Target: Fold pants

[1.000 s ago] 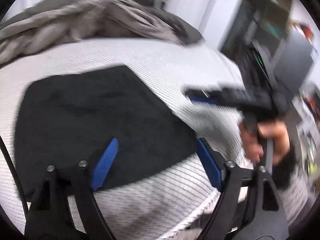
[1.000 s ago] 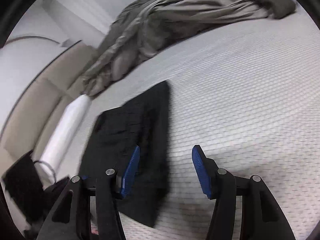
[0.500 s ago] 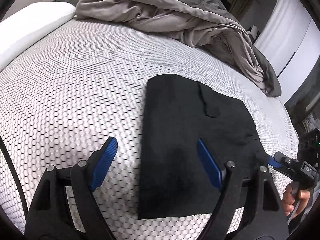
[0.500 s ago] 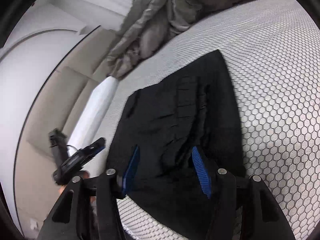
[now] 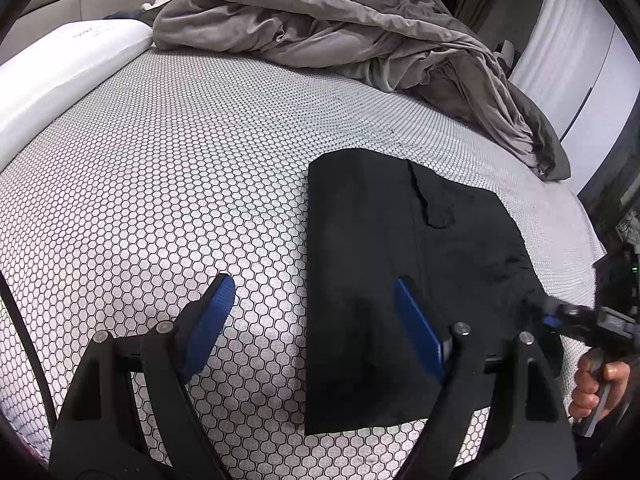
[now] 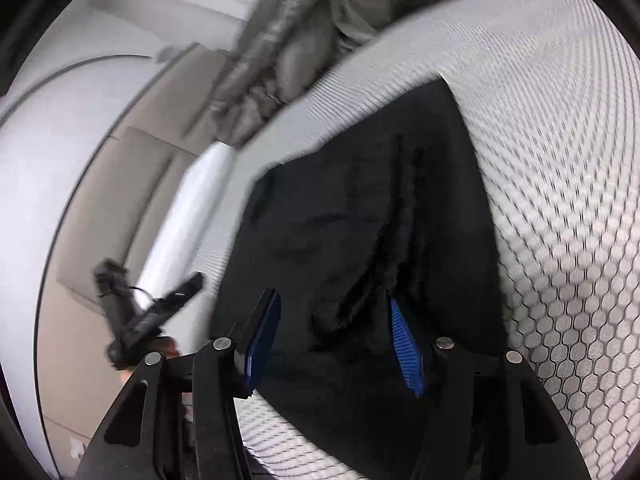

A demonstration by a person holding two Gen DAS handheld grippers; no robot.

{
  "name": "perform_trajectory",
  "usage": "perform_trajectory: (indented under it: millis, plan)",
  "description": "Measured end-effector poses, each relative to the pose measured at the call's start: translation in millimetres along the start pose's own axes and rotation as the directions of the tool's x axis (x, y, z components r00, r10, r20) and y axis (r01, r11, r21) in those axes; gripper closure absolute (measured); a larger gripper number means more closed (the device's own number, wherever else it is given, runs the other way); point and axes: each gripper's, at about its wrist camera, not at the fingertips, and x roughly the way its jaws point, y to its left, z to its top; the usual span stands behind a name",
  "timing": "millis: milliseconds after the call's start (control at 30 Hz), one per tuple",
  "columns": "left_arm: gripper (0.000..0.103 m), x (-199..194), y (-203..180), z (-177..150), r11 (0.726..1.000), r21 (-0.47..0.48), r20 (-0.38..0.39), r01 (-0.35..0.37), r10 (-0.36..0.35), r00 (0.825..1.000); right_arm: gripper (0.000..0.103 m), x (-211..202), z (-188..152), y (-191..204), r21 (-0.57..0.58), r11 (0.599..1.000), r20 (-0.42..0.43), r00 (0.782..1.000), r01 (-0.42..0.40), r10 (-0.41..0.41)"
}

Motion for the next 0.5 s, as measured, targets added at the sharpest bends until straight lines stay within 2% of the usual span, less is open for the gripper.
perform_trajectory:
  millis: [67, 133, 200, 333, 400, 433, 500]
  plan:
    - [0.024, 0, 0, -1, 1.000, 0.000, -0.001, -0.007, 0.007, 1.000, 0.076, 7, 1, -14, 0.062, 0.998, 0.002, 1.000, 0.017, -0.017]
    - [0.024, -1, -1, 0, 1.000, -0.004, 0.002, -0.009, 0.009, 1.000, 0.087, 2, 1, -15, 0.082, 0.997, 0.032, 0.999, 0.004, -0.007]
    - [0.024, -1, 1, 2, 1.000, -0.013, 0.011, -0.006, 0.007, 1.000, 0.089, -10, -2, -1, 0.038, 0.999, 0.066, 0.998, 0.007, -0.010]
    - [0.024, -1, 2, 6, 1.000, -0.029, 0.016, -0.007, 0.008, 1.000, 0.090, -52, -23, 45, -0.079, 0.995, 0.148, 0.987, -0.058, 0.070]
    - [0.024, 3, 0, 5, 1.000, -0.027, 0.005, -0.011, 0.011, 1.000, 0.090, -61, -38, 49, -0.099, 0.995, 0.155, 0.988, -0.004, 0.020]
    - [0.024, 5, -1, 5, 1.000, -0.022, -0.002, -0.013, 0.013, 1.000, 0.090, -58, -44, 44, -0.089, 0.995, 0.142, 0.989, 0.043, -0.030]
    - [0.024, 11, -5, 3, 1.000, -0.011, -0.018, -0.017, 0.017, 1.000, 0.089, -42, -52, 23, -0.048, 0.994, 0.068, 0.993, 0.095, -0.092]
